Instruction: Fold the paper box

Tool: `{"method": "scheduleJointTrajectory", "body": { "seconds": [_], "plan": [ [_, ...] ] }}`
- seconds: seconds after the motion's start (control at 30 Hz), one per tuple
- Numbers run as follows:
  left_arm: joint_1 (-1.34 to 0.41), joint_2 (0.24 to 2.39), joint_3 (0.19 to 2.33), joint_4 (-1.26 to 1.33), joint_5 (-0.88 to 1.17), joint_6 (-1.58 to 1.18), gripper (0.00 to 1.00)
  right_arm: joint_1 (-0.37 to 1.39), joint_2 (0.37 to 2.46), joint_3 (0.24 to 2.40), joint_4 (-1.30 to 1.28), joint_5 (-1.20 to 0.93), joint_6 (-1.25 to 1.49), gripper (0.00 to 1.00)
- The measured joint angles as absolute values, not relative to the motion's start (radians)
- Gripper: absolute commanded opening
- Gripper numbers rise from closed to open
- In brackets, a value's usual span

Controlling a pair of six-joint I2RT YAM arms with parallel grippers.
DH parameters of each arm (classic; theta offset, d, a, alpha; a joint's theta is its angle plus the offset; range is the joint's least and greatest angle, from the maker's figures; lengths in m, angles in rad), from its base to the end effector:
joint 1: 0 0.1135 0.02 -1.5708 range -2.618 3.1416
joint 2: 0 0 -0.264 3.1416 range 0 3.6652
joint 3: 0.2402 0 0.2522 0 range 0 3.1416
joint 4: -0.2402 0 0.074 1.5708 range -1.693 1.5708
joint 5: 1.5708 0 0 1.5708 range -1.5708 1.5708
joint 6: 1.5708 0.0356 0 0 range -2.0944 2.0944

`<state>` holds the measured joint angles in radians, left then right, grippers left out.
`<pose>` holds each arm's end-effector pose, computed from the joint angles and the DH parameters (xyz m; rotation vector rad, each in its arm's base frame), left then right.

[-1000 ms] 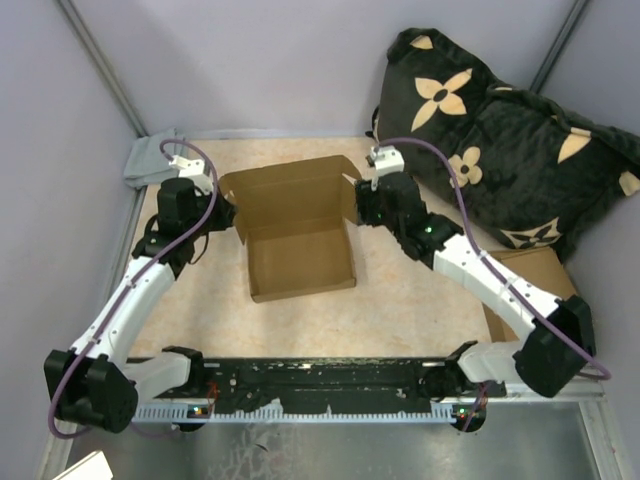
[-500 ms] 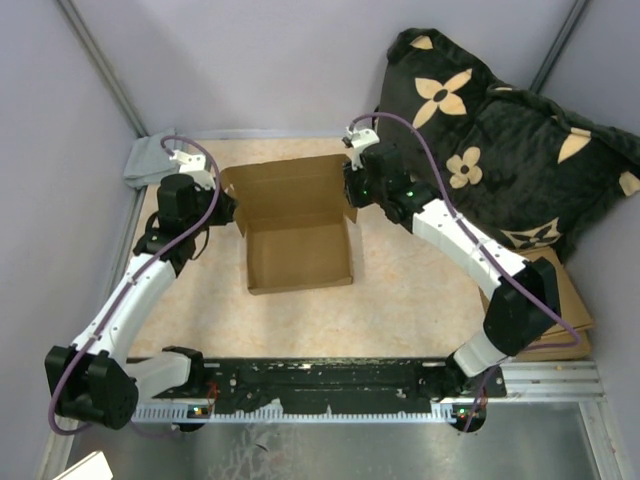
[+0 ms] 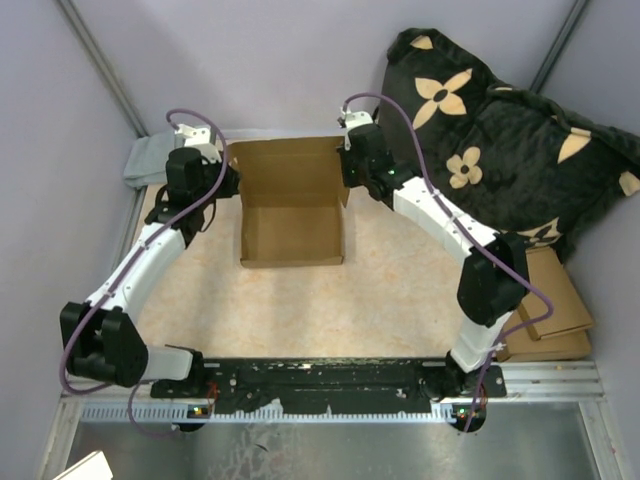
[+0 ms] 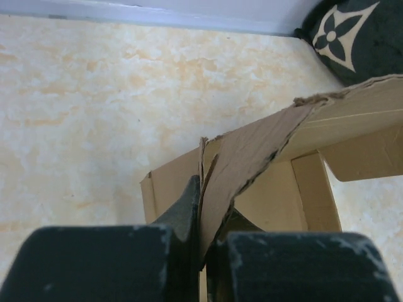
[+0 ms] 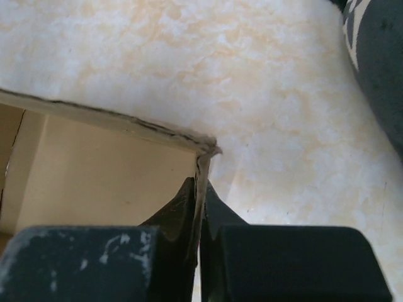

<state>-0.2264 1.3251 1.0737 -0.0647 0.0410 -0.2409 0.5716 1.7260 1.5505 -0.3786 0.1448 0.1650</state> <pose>0.3038 -0.0715 0.3327 0.0145 1.9023 -0.3573 0.3437 0.2150 0.3332 -0.3457 2.1032 0.2831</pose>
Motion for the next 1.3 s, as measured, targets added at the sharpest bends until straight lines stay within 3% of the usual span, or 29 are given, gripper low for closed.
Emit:
{"method": "scheduleJointTrajectory", "body": {
  "seconds": [0.37, 0.57, 1.3],
  "plan": [
    [-0.222, 1.431, 1.14, -0.028, 0.041, -0.237, 0.01, 0.564, 1.897, 1.755, -0.328, 0.275, 0.168, 0.0],
    [-0.222, 1.431, 1.131, -0.014, 0.038, -0.223, 0.06, 0.562, 1.909, 1.767, -0.308, 0.279, 0.184, 0.0],
    [-0.218, 1.432, 1.081, 0.002, 0.081, -0.323, 0.15, 0.631, 1.683, 1.285, -0.031, 0.361, 0.203, 0.0]
  ]
}}
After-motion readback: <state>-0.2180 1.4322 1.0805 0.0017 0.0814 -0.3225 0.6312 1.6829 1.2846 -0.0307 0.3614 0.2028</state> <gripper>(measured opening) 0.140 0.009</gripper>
